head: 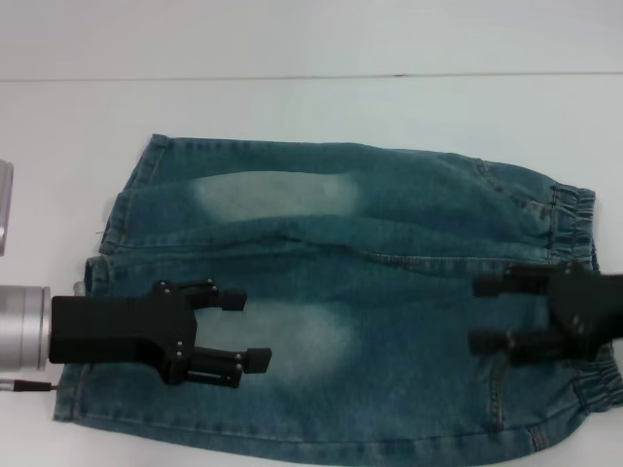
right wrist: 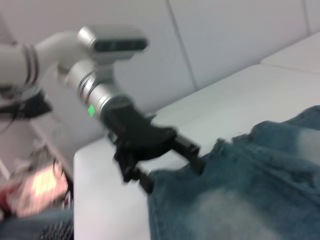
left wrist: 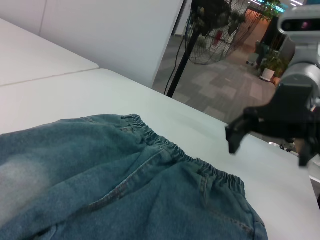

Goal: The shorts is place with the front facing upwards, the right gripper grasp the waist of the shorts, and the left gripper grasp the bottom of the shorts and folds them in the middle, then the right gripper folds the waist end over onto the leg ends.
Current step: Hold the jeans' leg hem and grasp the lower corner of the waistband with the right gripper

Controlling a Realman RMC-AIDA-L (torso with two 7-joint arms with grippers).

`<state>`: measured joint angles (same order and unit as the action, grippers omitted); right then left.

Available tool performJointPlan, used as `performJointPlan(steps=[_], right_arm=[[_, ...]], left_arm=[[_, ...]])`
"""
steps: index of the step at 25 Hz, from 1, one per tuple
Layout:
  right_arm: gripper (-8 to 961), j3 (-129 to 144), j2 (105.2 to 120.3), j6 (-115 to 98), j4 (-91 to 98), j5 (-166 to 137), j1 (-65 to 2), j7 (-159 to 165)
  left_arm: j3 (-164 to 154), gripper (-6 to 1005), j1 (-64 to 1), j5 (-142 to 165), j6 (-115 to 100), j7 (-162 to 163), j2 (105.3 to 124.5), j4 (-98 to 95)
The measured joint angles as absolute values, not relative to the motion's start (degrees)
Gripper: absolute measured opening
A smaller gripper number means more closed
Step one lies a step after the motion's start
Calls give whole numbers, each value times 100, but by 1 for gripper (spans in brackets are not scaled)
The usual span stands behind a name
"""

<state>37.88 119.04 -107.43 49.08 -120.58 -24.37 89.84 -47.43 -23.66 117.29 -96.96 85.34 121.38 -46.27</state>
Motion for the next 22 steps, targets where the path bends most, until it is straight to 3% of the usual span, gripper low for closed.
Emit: performJointPlan(steps=[13,22], right_arm=[[927,2321,11278,-10697,4752,-12548,-2270,12363],[925,2221,11201,-10805,4829,-13419,-2222,12941]], left_arm=[[-4732,932,-2382,11855,-9676,8496,12155,-4632],[-4731,933,-2390,11857,-9640,8483,12164,-4641]])
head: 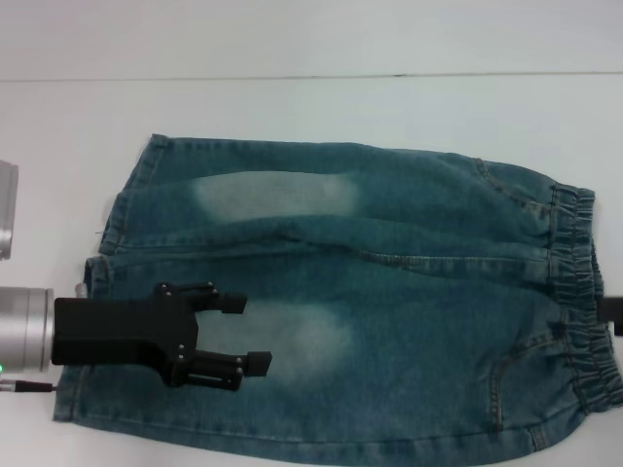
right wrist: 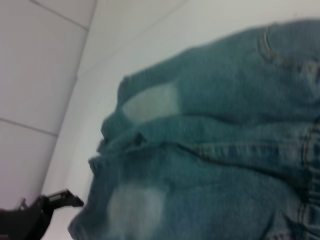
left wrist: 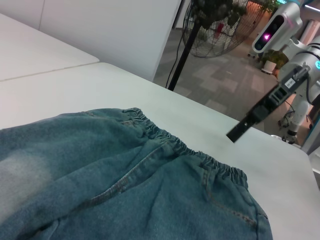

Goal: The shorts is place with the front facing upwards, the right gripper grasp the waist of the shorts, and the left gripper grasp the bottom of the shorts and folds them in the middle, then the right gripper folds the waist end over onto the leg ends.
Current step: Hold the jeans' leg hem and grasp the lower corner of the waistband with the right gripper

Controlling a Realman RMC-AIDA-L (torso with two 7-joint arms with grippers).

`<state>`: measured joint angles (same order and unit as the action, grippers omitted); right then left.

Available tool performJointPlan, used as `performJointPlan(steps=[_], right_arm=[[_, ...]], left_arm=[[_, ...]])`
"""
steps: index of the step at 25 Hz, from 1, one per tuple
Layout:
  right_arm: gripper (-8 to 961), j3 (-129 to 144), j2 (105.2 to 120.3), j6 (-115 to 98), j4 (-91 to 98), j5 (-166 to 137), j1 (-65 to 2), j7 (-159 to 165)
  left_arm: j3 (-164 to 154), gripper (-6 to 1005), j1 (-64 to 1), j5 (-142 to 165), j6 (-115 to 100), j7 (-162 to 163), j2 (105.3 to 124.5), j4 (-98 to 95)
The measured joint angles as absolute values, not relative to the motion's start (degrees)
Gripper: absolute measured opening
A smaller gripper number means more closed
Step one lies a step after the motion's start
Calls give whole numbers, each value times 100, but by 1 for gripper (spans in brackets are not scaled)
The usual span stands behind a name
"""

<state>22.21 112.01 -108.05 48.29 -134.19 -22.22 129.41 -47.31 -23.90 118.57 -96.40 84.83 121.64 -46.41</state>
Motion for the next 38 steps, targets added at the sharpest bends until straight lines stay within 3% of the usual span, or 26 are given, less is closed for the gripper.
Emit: performJointPlan(steps=[38], right_arm=[[912,1757,11136,-10774,4948,-14057,-2033,13200]], left_arm=[[-4688,932,-2295,11846,-9473,8308,12308,-4779]])
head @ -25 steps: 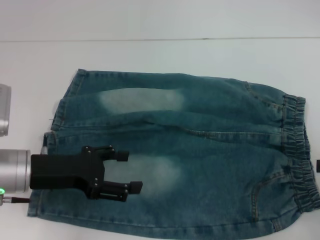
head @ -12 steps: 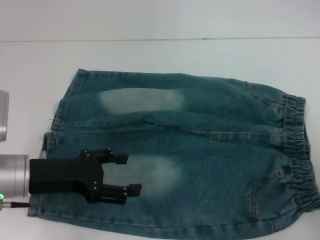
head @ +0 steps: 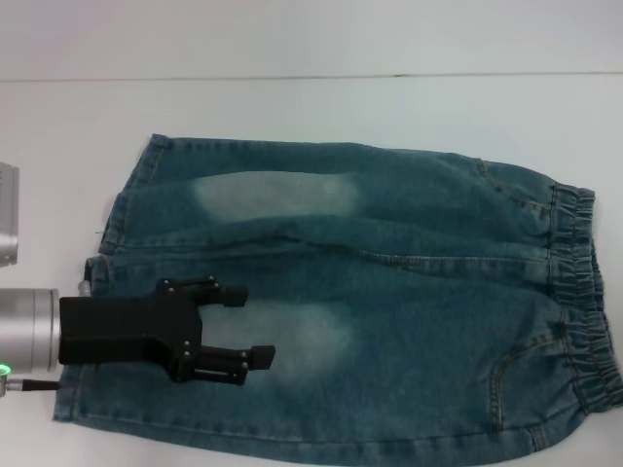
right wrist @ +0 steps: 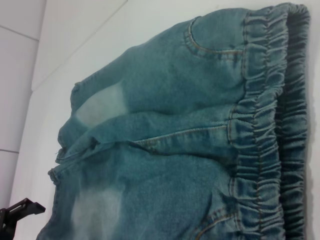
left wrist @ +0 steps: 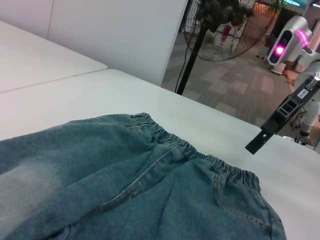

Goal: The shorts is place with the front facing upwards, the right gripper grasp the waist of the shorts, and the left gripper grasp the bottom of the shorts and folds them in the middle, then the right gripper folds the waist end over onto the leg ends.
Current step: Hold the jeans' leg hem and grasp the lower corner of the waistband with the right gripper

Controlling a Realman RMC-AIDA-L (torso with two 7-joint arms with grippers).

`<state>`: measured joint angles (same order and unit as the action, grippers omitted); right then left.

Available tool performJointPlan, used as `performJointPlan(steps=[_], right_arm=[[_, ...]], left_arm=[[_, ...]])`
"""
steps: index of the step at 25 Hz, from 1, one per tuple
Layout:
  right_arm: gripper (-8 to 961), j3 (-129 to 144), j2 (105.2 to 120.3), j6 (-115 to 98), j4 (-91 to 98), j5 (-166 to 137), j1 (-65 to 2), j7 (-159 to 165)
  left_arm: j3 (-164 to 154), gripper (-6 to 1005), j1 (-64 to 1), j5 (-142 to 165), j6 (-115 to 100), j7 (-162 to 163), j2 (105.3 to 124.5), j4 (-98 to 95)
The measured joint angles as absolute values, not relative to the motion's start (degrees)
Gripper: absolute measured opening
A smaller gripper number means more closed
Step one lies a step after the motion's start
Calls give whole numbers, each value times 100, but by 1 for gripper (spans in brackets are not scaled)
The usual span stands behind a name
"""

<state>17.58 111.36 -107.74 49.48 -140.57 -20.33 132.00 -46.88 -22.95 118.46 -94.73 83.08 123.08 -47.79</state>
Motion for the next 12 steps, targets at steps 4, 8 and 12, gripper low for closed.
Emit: performJointPlan(steps=[4,8,12], right_arm=[[911,1790,11135,-10767,4967,-14137,-2053,13242],[909,1802,11135,-10715,4956,-14149,-2055,13243],[908,1833,11135,-10616,4924,-14262,-2078,13244]], left_arm=[[-4678,932,-2274,11851,-9473,8316,12307,-4792],[-4674,932,-2259,11854,-9473,8314,12301,-4798],[-4674,932,-2261,11856,-9474,8323,12290,-4799]])
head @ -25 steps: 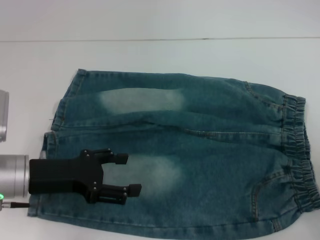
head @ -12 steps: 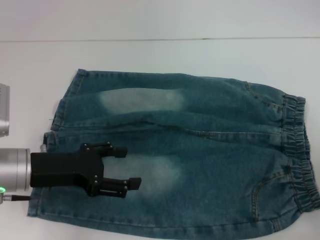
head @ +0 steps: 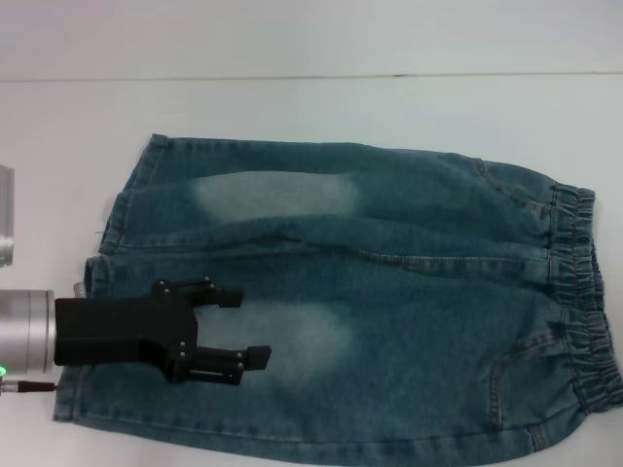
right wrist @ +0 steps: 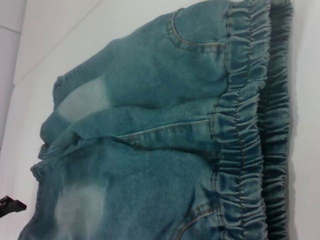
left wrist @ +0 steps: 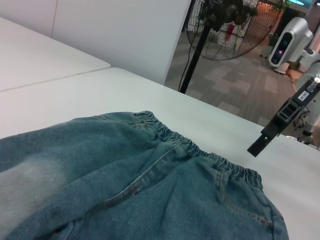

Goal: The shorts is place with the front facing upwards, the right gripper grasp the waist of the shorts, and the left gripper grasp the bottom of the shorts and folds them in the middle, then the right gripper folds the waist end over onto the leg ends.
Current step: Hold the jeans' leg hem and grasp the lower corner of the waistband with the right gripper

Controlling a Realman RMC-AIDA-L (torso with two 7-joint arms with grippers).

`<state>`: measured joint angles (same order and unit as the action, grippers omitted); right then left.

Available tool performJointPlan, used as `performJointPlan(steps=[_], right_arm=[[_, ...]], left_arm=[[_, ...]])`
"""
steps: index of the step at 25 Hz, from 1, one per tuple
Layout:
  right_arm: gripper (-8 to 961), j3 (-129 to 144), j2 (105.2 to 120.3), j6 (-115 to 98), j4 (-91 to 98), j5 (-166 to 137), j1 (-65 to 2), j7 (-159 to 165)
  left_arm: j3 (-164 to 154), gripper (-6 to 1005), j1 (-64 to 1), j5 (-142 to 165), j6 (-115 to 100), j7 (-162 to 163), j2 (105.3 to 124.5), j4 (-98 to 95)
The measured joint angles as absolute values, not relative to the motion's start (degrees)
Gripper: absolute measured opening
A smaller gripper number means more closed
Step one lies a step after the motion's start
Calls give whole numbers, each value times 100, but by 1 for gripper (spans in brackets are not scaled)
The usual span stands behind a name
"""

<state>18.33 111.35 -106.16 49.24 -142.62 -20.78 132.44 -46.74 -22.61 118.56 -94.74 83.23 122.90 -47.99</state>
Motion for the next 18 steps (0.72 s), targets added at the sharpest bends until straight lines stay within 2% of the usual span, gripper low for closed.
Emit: performJointPlan(steps=[18], right_arm=[[901,1845,11237,-10683,4919,-14273,-2147,13261]], left_arm=[[-4686,933,-2199,11887,-9518,8345,12267,-4796]])
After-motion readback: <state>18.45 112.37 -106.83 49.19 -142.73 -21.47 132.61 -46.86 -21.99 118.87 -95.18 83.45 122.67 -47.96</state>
